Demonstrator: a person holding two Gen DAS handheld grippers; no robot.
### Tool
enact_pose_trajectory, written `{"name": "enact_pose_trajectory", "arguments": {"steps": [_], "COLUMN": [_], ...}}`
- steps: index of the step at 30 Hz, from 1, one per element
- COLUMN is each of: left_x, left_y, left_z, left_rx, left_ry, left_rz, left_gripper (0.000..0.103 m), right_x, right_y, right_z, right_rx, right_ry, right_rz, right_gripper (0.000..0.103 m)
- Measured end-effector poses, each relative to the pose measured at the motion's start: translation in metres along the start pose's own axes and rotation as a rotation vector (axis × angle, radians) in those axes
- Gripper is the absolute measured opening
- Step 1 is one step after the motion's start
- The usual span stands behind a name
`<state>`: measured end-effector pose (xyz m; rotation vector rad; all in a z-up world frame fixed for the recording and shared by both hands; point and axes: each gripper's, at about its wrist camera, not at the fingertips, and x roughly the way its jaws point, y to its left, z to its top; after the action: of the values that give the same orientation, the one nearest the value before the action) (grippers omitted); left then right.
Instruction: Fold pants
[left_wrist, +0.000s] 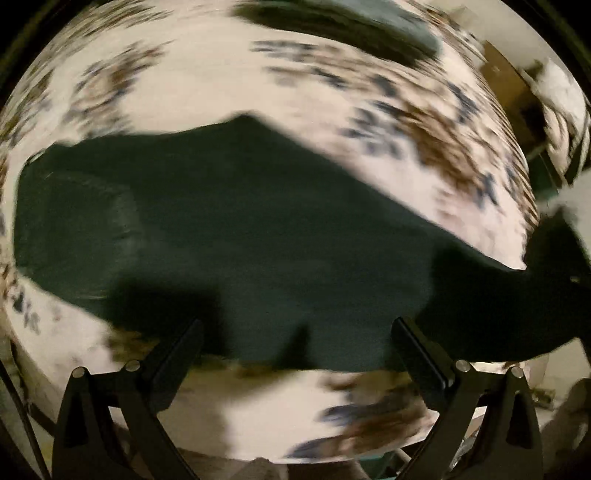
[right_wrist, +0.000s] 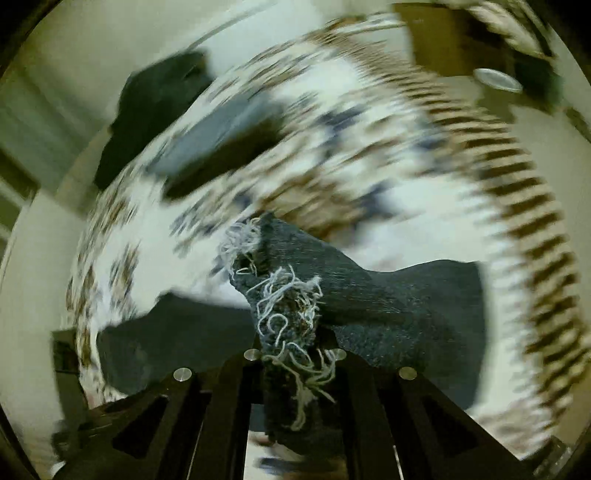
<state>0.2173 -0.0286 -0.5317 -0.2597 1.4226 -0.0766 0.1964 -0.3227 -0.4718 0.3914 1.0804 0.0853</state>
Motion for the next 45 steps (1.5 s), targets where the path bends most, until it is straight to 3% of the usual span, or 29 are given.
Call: {"name": "enact_pose_trajectory", "arguments": {"steps": [2, 5, 9, 10, 12, 13, 14, 16, 20, 23, 25, 28, 34, 37, 42, 43, 44, 45], "left_x": [-0.006, -0.018, -0.018, -0.017, -0.016, -0.015, -0.012, -0.008, 0.018, 0.044, 0.053, 0.057, 0.009, 0.006, 0.046, 0.050, 0.053, 0.055], "left_y": [0.028, 0.072, 0.086, 0.087, 0.086, 0.083, 0.078, 0.067, 0.034, 0.008, -0.007, -0.012, 0.024, 0.016, -0.010, -0.011, -0.011, -0.011], "left_z": [-0.001, -0.001, 0.003, 0.005, 0.010, 0.015, 0.021, 0.032, 0.046, 0.054, 0.059, 0.062, 0.036, 0.021, 0.022, 0.023, 0.024, 0.023], "left_rx": [-0.034, -0.108, -0.128, -0.133, -0.152, -0.164, -0.167, -0.164, -0.065, 0.017, 0.063, 0.075, -0.015, 0.038, 0.106, 0.107, 0.110, 0.118], "left_ry": [-0.010, -0.041, -0.069, -0.068, -0.061, -0.059, -0.054, -0.046, 0.018, 0.039, 0.026, 0.032, -0.055, -0.036, 0.002, -0.009, -0.029, -0.023], "left_rz": [-0.006, -0.074, -0.153, -0.181, -0.243, -0.276, -0.288, -0.321, -0.286, -0.251, -0.242, -0.201, -0.343, -0.358, -0.257, -0.258, -0.257, -0.256], "left_gripper": [0.103, 0.103, 0.103, 0.103, 0.103, 0.103, 0.103, 0.103, 0.103, 0.097, 0.087, 0.087, 0.084, 0.058, 0.060, 0.053, 0.024, 0.007], "right_x": [0.037, 0.089, 0.147, 0.150, 0.142, 0.132, 0.114, 0.086, 0.044, 0.042, 0.054, 0.080, 0.088, 0.087, 0.082, 0.082, 0.085, 0.087], "right_y": [0.041, 0.091, 0.115, 0.112, 0.101, 0.095, 0.084, 0.065, -0.002, -0.056, -0.089, -0.119, -0.124, -0.122, -0.127, -0.128, -0.125, -0.123], "right_z": [-0.018, -0.045, -0.065, -0.065, -0.059, -0.055, -0.050, -0.041, -0.025, -0.023, -0.018, -0.020, -0.022, -0.025, -0.018, -0.018, -0.016, -0.015], "right_rx": [-0.042, -0.131, -0.182, -0.172, -0.124, -0.095, -0.056, -0.008, 0.080, 0.162, 0.229, 0.278, 0.277, 0.263, 0.287, 0.282, 0.272, 0.267], "right_ry": [0.039, 0.098, 0.271, 0.304, 0.358, 0.364, 0.359, 0.336, 0.278, 0.273, 0.308, 0.360, 0.351, 0.347, 0.360, 0.364, 0.368, 0.370], "right_rz": [0.018, 0.037, 0.009, 0.034, 0.125, 0.165, 0.222, 0.237, 0.040, -0.050, -0.045, -0.110, -0.145, -0.141, -0.133, -0.136, -0.141, -0.144], "right_gripper": [0.007, 0.007, 0.015, 0.022, 0.090, 0.096, 0.096, 0.096, 0.096, 0.096, 0.094, 0.077, 0.070, 0.069, 0.068, 0.068, 0.068, 0.068]}}
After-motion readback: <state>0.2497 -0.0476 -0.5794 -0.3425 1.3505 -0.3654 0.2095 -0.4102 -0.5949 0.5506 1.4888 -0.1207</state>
